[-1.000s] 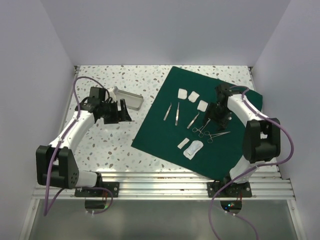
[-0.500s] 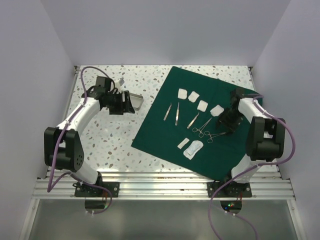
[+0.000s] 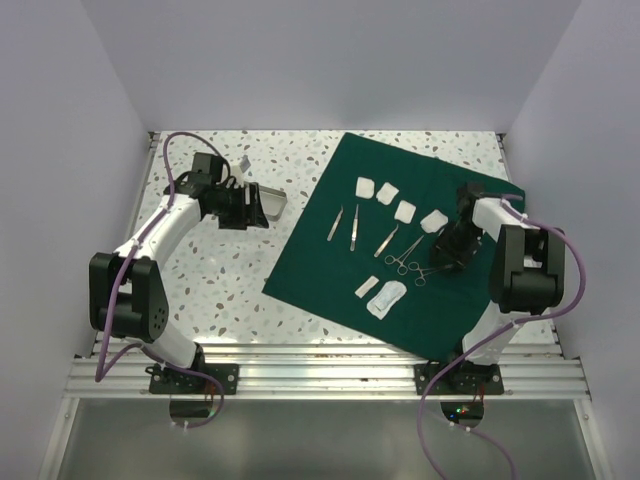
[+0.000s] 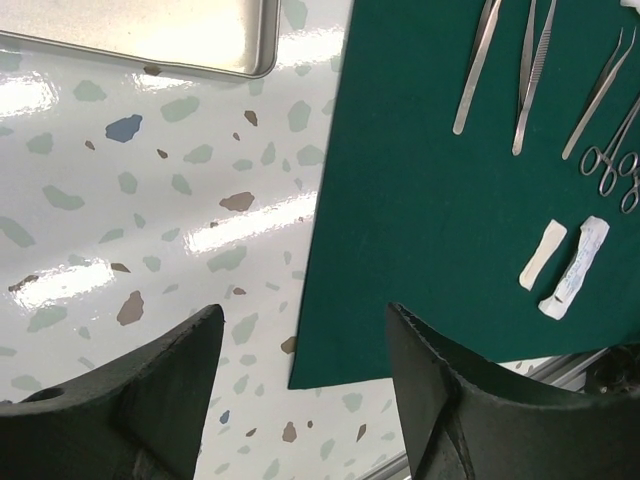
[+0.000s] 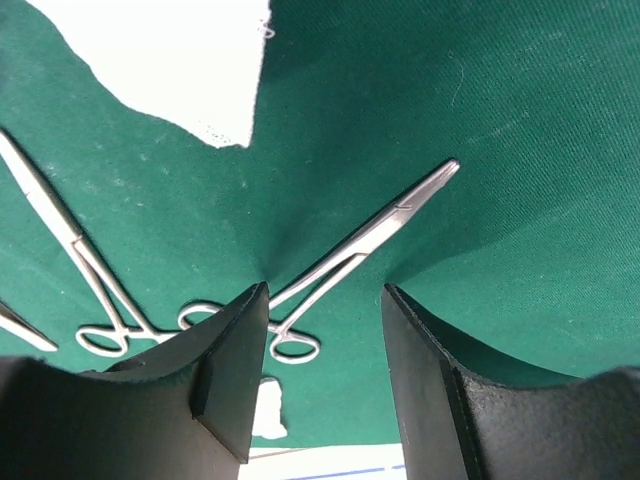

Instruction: Prepare the surgical pack

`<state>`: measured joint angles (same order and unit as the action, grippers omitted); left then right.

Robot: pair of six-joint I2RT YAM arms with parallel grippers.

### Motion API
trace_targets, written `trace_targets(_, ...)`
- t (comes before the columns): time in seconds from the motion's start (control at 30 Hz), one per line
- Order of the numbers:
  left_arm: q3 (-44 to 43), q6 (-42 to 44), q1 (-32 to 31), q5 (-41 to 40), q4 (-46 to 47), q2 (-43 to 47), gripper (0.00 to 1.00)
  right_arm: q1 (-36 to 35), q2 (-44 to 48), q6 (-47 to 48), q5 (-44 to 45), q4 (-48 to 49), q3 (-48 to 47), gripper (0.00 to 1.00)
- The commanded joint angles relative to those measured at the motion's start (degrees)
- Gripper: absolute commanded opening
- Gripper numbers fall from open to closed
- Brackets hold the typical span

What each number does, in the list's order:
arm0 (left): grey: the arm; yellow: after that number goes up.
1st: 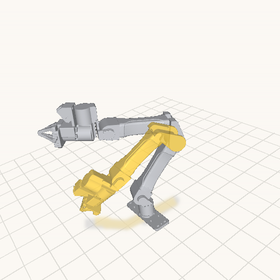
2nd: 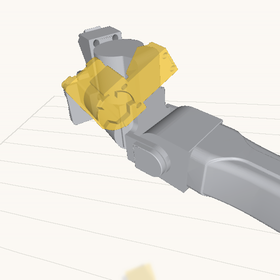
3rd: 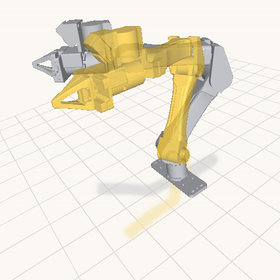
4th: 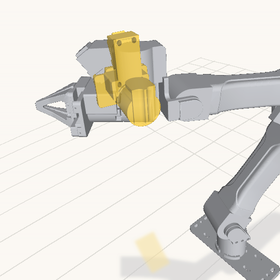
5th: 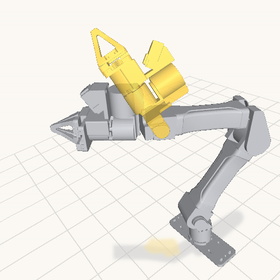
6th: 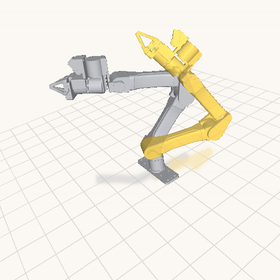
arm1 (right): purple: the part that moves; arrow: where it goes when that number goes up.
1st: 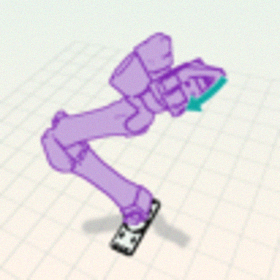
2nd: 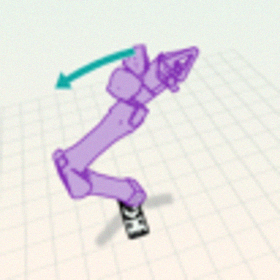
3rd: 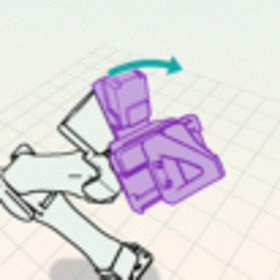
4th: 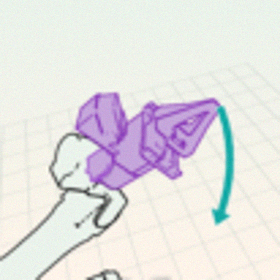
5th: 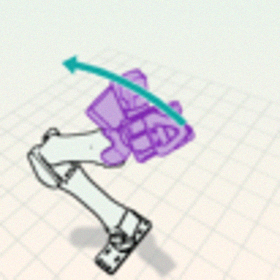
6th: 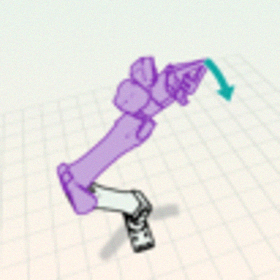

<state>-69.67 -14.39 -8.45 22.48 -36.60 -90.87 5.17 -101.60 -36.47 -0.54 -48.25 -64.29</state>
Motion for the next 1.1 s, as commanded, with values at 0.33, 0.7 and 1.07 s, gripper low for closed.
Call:
trace_targets(0.33,-1.96,3.23,-0.25,0.90,-0.49,-0.10,0.68,-0.07,-0.53,-2.99,2.29,1.67,1.36,0.49)
trace_targets(0.7,-2.05,3.67,-0.25,1.60,-0.40,-0.27,0.67,-0.07,1.85,-1.59,3.52,0.79,-1.00,0.49)
trace_targets(1.07,-1.96,4.02,-0.25,2.66,-0.40,-0.01,0.62,0.02,-1.40,1.22,6.60,0.00,-9.35,0.51)
